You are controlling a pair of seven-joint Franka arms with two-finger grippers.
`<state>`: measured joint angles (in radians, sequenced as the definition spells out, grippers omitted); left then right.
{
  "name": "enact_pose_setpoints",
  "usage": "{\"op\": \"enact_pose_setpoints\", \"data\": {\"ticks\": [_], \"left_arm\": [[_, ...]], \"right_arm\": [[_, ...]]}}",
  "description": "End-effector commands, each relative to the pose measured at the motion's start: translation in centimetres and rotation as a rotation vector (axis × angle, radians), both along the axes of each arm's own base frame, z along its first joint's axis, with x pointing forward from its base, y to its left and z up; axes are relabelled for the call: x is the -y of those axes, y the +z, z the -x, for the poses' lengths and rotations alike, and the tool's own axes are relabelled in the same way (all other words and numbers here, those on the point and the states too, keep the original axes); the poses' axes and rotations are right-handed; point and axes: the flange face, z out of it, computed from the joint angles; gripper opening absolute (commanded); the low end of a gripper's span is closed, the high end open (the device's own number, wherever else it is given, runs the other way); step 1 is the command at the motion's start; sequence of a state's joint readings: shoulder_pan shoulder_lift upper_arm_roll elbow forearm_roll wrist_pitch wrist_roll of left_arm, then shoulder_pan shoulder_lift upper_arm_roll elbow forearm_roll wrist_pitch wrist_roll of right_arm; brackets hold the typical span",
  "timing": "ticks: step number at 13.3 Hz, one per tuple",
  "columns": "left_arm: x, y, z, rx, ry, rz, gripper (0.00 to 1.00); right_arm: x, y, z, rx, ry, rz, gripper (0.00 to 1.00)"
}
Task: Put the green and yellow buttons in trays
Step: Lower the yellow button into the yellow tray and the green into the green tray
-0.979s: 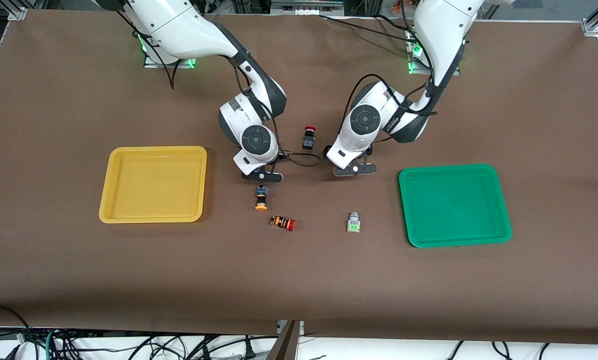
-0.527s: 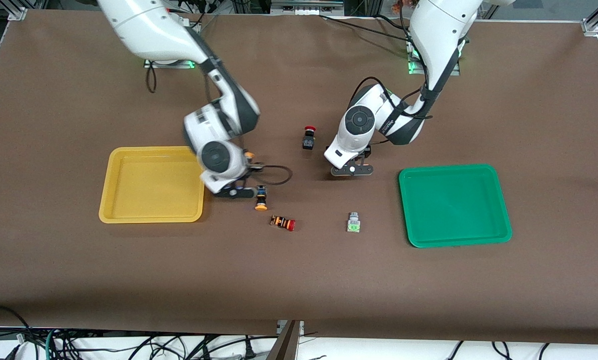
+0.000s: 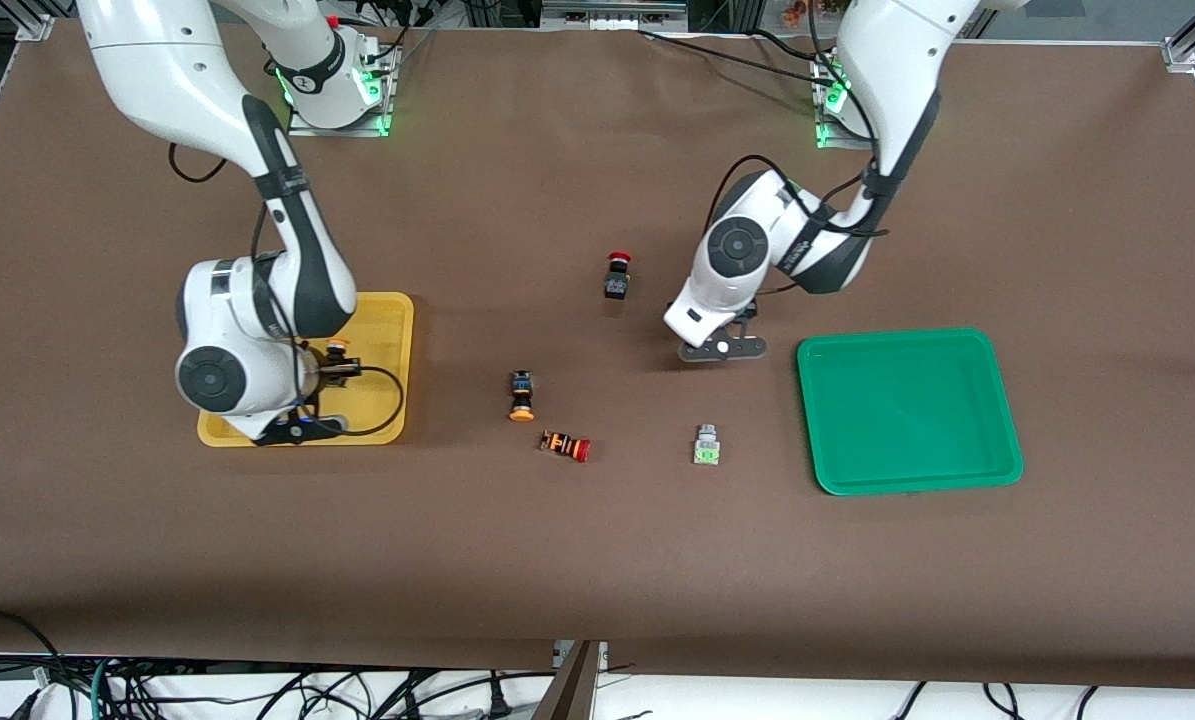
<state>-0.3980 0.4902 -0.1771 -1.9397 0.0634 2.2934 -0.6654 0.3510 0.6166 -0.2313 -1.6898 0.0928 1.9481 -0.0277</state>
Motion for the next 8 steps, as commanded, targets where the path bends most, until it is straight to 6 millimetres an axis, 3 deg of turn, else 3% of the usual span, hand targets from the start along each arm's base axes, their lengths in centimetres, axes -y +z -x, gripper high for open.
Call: {"op": "enact_pose_setpoints", "data": {"ticks": [1,5,7,8], "left_arm": [[-7.7,5.4,-5.2,0.021,-0.1,0.011,0.08],[-19.9,5.7,-9.9,0.035,-0.326,-0.007,0.1],[-23.1,3.6,-10.7,0.028,-0.393,0.008,0.13],[-24.3,2.2,-10.9,0.032,-0.393,0.017,0.18]], "right_arm": [[4.0,-2.1,1.4,-0.026,-0.019,0.013,0.04],[6.7,-4.7,2.9,-0.001,-0.016,0.017,0.07],[7.8,-4.8,3.1,-0.01,-0.025,0.014,0.15],[7.8,-4.7,3.0,-0.01,-0.024,0.013,0.35]]}}
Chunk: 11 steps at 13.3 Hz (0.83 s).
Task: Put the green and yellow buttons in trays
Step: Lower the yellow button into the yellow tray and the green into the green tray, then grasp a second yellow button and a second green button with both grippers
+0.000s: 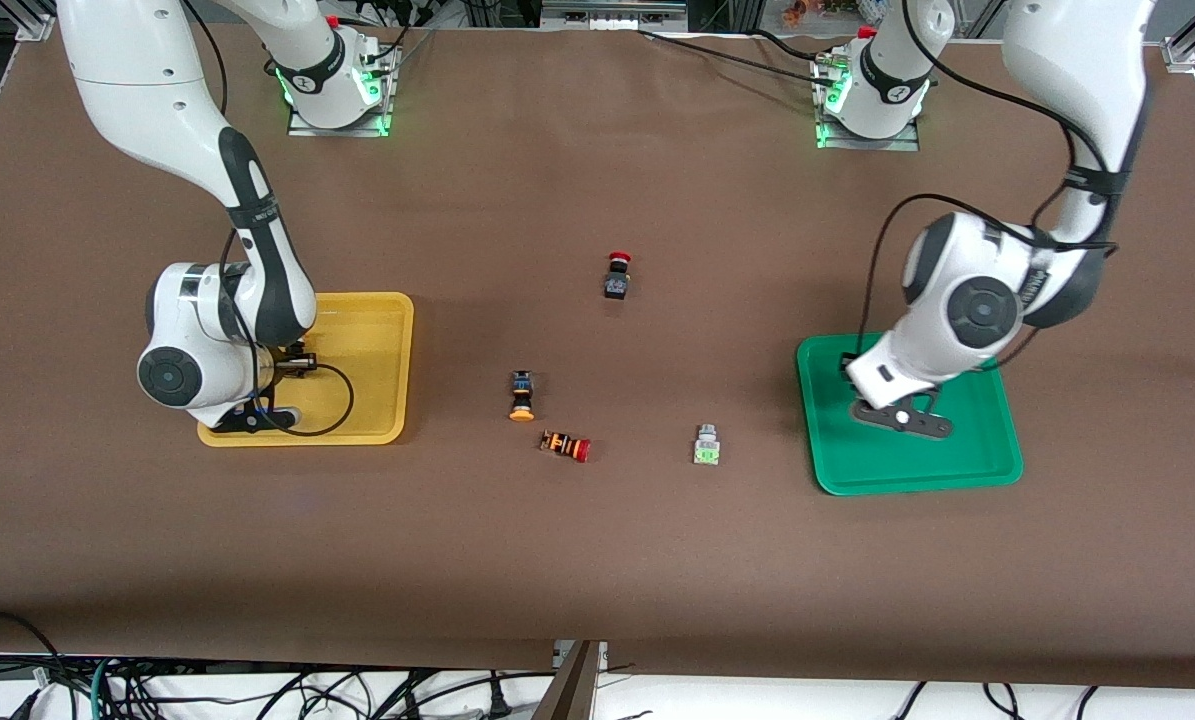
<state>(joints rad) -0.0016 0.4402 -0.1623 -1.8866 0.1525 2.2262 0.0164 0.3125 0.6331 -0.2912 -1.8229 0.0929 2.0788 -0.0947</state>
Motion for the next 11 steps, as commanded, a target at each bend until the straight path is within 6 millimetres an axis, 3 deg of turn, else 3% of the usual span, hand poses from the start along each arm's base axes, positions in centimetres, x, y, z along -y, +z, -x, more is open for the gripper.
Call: {"op": "enact_pose_setpoints", "data": {"ticks": [1,2,5,7,8,10,11], "left_arm": [[-1.0,-3.8,-0.5,-0.007,-0.062,0.014,0.42],[-1.0,-4.1,-0.6,-0.009,-0.054,0.014,0.99],[-0.4,-2.2,-0.9,0.015,-0.029,0.025,1.0],[0.5,0.4,-2.0,0.053,0.036,0.024,1.0],[1.2,1.7,-2.6,0.06,0.074,0.024,1.0],[5.1,4.0,-3.5,0.094,0.208,0.034,1.0],[7.2,3.6,-4.3,0.106,0.321,0.041,1.0]], "right_arm": [[0.7,0.3,0.5,0.005,0.013,-0.014,0.9],[0.2,1.0,0.0,0.013,0.018,-0.017,1.0],[-4.6,4.9,-2.8,0.018,0.075,-0.042,1.0],[-11.7,6.8,-3.3,0.036,0.156,-0.077,1.0],[-14.5,6.7,-3.1,0.051,0.159,-0.068,1.0],[-19.1,6.3,-3.2,0.096,0.11,-0.061,1.0],[-21.5,6.2,-3.3,0.128,0.076,-0.094,1.0]]}}
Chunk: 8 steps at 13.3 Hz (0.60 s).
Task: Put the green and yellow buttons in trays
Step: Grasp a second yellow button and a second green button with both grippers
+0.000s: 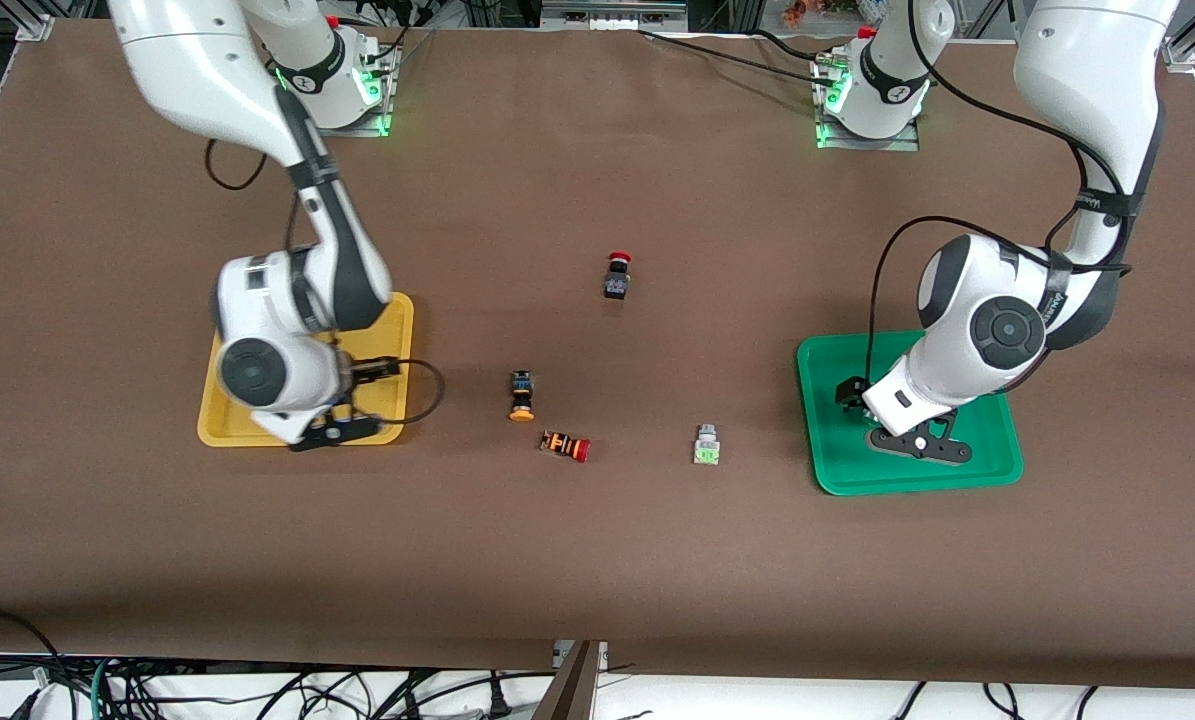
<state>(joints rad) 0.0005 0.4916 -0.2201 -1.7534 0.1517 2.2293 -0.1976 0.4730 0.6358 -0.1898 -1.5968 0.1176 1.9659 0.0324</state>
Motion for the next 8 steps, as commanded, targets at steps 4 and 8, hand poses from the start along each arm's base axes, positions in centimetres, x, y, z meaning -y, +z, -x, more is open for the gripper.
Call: {"op": "enact_pose_setpoints", "data": {"ticks": [4,8], "left_arm": [[9.4,-2.1,-4.7,0.041,0.353,0.06,1.0],[12.4,-5.6,-6.2,0.074,0.356,0.107,1.0]], "right_arm": [[-10.1,-0.6,0.9,0.103,-0.065,-0.12,1.0],[-15.0,-2.7,2.2,0.196,-0.141,-0.124,1.0]]}}
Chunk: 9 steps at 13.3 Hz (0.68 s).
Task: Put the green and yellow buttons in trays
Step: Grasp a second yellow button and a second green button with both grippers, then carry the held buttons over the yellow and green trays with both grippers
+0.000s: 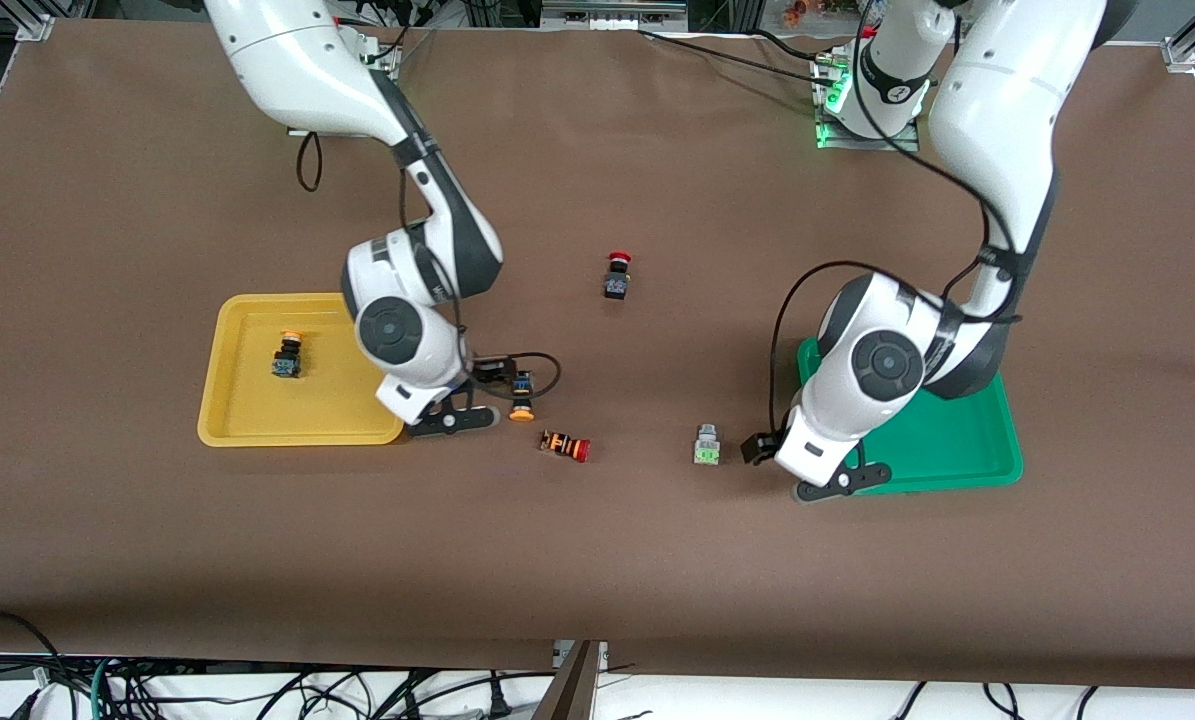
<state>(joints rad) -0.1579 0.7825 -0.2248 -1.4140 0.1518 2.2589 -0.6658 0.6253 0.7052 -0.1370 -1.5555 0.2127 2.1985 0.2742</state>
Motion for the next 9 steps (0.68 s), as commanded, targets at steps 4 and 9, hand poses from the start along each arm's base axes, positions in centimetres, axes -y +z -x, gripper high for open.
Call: {"op": "enact_pose_setpoints", "data": {"ticks": [4,9], "left_arm": [[6.6,-1.2,0.9,0.025,-0.062,0.017,1.0],[8.7,-4.4,2.7,-0.002,-0.133,-0.02,1.0]], "right_arm": [[-3.6,-2.5,0.6,0.08,-0.057,-0.03,1.0],[-4.8,-4.0,0.6,0.14,-0.078,-0.053,0.9]]}}
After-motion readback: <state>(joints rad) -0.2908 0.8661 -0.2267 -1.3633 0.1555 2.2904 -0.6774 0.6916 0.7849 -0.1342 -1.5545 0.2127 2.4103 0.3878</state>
